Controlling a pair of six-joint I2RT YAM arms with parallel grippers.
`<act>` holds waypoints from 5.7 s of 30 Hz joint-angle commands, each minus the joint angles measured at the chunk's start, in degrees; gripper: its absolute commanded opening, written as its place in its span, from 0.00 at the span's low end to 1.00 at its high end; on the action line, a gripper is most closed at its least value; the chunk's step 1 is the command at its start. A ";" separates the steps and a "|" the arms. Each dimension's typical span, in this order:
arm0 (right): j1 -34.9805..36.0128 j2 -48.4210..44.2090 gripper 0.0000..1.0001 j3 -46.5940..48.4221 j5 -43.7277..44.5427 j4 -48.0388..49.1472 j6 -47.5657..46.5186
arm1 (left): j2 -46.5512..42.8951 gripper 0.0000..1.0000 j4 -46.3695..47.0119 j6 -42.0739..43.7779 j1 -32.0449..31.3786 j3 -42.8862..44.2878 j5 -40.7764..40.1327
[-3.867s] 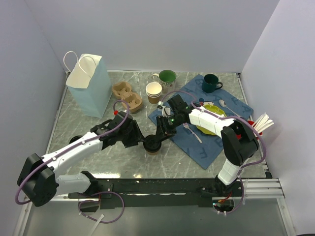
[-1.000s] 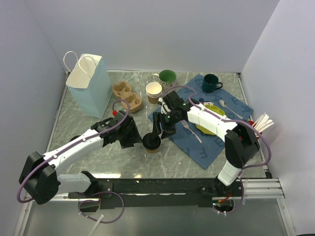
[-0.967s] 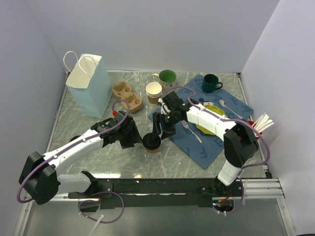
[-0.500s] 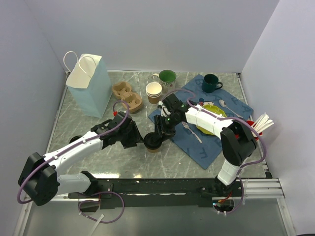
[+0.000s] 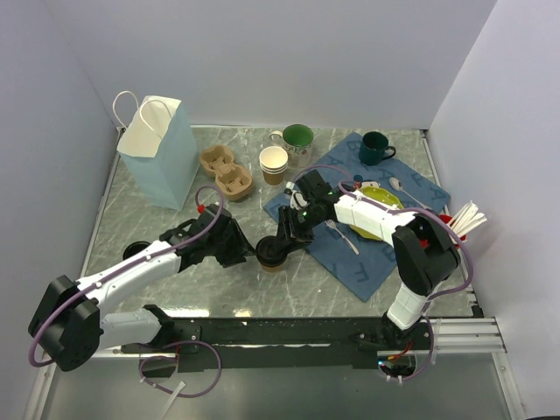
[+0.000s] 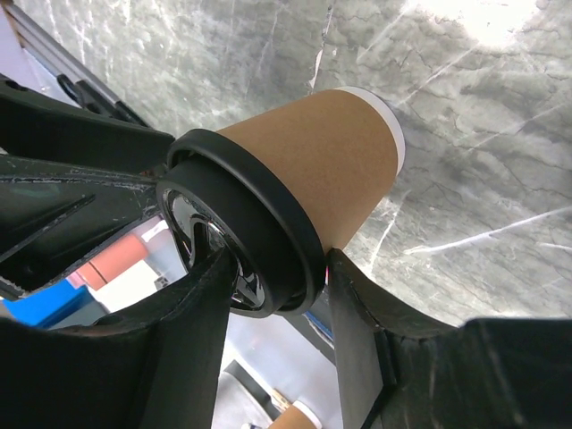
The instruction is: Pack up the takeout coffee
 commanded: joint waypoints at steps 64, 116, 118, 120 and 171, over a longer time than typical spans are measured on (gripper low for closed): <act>-1.25 -5.89 0.43 -8.45 -5.50 5.11 2.85 | 8.99 0.57 -9.96 5.32 -2.24 11.23 -4.62; -1.00 -14.67 0.49 4.98 14.77 -12.46 -5.15 | 4.69 0.78 -23.58 4.18 -2.76 34.88 -11.82; 1.81 -14.15 0.49 6.13 18.13 -14.04 -6.37 | 1.35 0.83 -23.85 3.39 -2.76 31.65 -15.41; 4.88 -14.32 0.49 6.93 19.81 -13.52 -9.00 | -2.07 0.86 -22.97 3.12 -2.68 29.00 -17.09; 19.13 -7.21 0.50 9.39 22.35 -6.22 -26.24 | -25.29 0.96 -29.29 -6.11 -2.06 8.15 -31.51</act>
